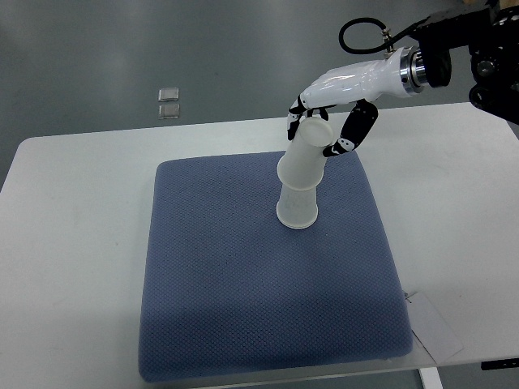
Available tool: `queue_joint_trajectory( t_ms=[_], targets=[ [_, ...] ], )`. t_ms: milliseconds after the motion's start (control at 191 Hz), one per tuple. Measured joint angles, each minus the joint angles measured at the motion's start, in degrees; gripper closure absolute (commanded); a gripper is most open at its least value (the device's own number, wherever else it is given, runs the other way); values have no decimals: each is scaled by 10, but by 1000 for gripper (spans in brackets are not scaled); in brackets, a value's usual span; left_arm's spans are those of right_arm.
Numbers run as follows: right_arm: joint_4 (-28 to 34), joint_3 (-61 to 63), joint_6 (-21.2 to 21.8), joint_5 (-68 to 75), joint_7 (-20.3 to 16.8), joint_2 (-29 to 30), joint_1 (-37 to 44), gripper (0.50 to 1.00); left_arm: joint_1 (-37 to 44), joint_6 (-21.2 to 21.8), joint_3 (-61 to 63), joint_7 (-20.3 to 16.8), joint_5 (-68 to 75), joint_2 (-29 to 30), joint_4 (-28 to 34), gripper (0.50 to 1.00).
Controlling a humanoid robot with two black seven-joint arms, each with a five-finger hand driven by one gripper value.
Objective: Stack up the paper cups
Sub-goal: 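Move the held cup over the inverted cup and lower it on top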
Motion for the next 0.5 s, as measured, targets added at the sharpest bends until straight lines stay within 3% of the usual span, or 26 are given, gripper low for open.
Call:
queue_joint_trajectory(
  t_ms=[450,502],
  targets=[
    [-5,0,-8,-4,-5,15,-19,1000,0,0,0,0,0,0,0,500],
    [-7,0,-8,-5,-6,15,-22,979,0,0,0,0,0,0,0,500]
  ],
)
